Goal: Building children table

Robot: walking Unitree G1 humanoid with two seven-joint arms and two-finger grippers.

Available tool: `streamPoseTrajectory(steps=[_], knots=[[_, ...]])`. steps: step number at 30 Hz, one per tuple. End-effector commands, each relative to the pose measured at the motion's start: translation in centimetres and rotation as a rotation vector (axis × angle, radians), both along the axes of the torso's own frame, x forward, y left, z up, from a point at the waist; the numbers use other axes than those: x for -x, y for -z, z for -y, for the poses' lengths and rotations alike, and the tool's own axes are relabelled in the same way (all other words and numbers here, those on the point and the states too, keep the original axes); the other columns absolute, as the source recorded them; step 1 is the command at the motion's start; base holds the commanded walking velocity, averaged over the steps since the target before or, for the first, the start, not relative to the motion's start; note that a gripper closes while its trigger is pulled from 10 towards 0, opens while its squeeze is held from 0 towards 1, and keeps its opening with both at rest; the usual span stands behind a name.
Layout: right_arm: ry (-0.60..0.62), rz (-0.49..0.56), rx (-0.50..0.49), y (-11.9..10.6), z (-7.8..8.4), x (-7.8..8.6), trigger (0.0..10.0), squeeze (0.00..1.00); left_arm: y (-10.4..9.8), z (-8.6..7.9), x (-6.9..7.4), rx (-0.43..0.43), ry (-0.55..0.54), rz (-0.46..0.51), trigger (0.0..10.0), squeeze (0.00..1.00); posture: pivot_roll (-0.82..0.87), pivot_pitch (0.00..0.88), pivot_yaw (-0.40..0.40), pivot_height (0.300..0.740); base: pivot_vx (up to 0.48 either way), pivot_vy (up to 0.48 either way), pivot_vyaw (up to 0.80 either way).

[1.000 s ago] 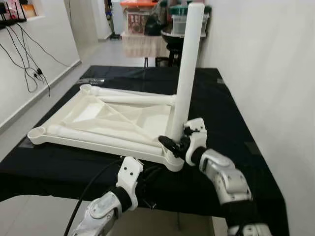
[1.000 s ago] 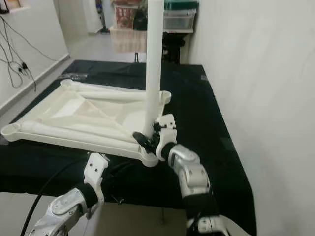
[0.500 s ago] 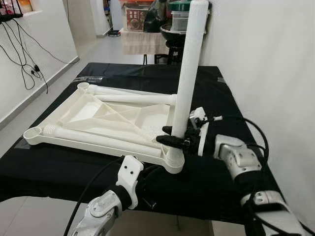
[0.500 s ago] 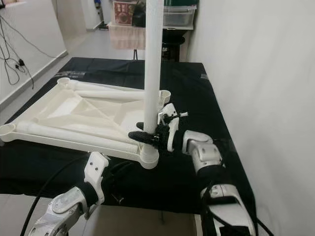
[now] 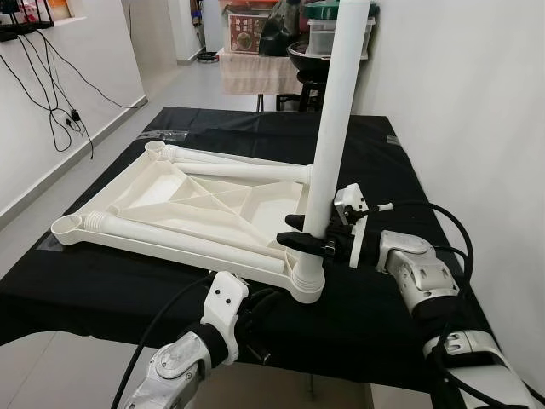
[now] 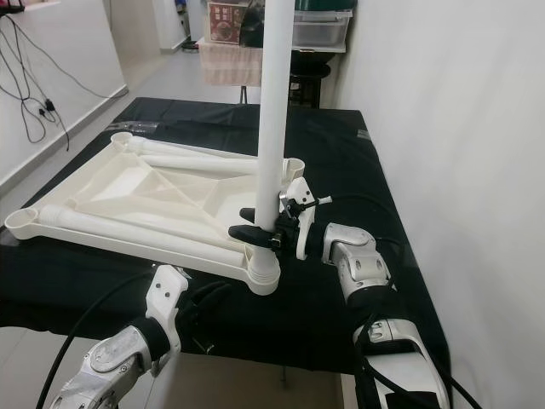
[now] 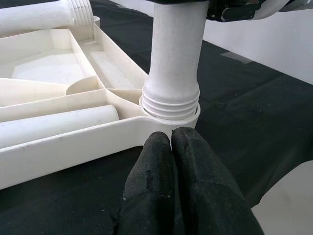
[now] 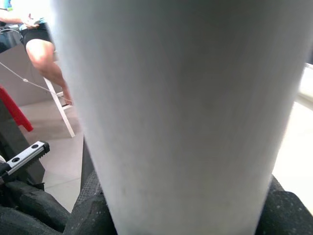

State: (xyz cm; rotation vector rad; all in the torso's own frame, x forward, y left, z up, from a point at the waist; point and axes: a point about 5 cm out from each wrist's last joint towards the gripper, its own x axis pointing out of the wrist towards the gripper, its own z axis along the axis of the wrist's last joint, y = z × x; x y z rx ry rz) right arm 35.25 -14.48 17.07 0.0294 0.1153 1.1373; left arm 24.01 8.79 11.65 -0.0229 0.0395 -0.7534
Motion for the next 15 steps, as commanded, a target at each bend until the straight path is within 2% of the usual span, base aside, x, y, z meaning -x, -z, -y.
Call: streamPoseTrajectory(steps=[1, 3, 4, 7, 8, 9, 10, 15], knots=[[-0.022, -0.044, -0.001, 0.7, -0.3, 0.3, 0.0, 0.0, 0.3, 0.0, 0.1, -0.008, 0.003, -0.01, 10.0, 0.0, 0.0, 0.003, -0.055, 0.74, 0.0, 0.0, 0.0], [0.004, -0.038, 0.003, 0.9, 0.0, 0.4, 0.0, 0.0, 0.3, 0.0, 0.2, -0.007, 0.003, -0.011, 10.0, 0.0, 0.0, 0.009, -0.055, 0.74, 0.0, 0.0, 0.0], [0.531, -0.071, 0.036, 4.1, -3.0, 1.8, 0.0, 0.0, 0.3, -0.3, 0.2, -0.005, 0.005, -0.016, 10.0, 0.0, -0.02, 0.015, -0.039, 0.74, 0.0, 0.0, 0.0], [0.531, -0.071, 0.036, 4.1, -3.0, 1.8, 0.0, 0.0, 0.3, -0.3, 0.2, -0.005, 0.005, -0.016, 10.0, 0.0, -0.02, 0.015, -0.039, 0.74, 0.0, 0.0, 0.0], [0.703, -0.099, 0.043, 4.9, -3.1, 2.3, 0.0, 0.0, 0.3, -0.3, 0.2, -0.004, 0.01, -0.019, 10.0, 0.0, -0.02, 0.015, -0.038, 0.74, 0.0, 0.0, 0.0], [0.703, -0.099, 0.043, 4.9, -3.1, 2.3, 0.0, 0.0, 0.3, -0.3, 0.2, -0.004, 0.01, -0.019, 10.0, 0.0, -0.02, 0.015, -0.038, 0.74, 0.0, 0.0, 0.0], [0.782, -0.112, 0.033, 5.2, -3.3, 2.4, 0.0, 0.0, 0.2, -0.4, 0.1, -0.003, 0.005, -0.015, 10.0, 0.0, -0.03, 0.015, -0.033, 0.74, 0.0, 0.0, 0.0], [0.775, -0.125, 0.022, 5.3, -3.2, 2.2, 0.0, 0.0, 0.1, -0.3, -0.1, -0.003, 0.003, -0.011, 10.0, 0.0, -0.03, 0.011, -0.042, 0.74, 0.0, 0.0, 0.0]])
